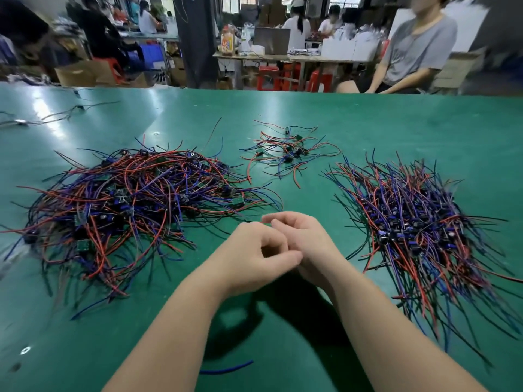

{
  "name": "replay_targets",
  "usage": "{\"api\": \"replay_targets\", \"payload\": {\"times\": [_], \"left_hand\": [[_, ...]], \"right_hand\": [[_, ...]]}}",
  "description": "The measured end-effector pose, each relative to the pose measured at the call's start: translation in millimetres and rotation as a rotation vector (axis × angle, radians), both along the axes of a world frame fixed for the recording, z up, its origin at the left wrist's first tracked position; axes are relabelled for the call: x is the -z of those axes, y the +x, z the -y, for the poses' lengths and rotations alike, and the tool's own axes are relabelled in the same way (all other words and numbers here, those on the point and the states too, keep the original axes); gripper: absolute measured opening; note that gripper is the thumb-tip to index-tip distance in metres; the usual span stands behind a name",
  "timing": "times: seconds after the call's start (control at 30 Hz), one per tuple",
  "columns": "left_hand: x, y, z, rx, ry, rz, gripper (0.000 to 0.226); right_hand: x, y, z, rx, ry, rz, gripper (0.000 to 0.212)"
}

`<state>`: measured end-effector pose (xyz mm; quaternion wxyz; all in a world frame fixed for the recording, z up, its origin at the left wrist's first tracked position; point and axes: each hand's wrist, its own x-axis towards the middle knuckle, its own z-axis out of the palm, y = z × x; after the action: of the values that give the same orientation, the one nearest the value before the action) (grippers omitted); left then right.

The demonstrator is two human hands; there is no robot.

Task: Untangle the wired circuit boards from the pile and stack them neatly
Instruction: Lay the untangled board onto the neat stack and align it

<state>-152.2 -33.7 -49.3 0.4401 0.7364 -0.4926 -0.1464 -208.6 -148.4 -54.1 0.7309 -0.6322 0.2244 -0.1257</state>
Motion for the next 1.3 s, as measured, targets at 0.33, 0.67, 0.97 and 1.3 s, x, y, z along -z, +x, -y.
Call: {"api": "replay_targets", "payload": {"times": [0.33, 0.67, 0.97, 1.3], "left_hand": [[-11, 18, 2, -0.478, -0.299, -0.916, 0.033], [-16, 10, 2, -0.368, -0.568, -0.816, 0.014], [-6, 8, 2, -0.421, -0.521, -0.235, 0.048], [-16, 0, 4, -0.278, -0.518, -0.434, 0.030]], "right_hand": [[-9, -23, -13, -0.167, -0.441, 0.323, 0.015], [-13, -26, 6, 0.061, -0.489, 0.163, 0.032], [-20, -25, 10, 0.136, -0.110, 0.238, 0.026], [-26, -23, 9, 0.126, 0.327, 0.372, 0.038]]}}
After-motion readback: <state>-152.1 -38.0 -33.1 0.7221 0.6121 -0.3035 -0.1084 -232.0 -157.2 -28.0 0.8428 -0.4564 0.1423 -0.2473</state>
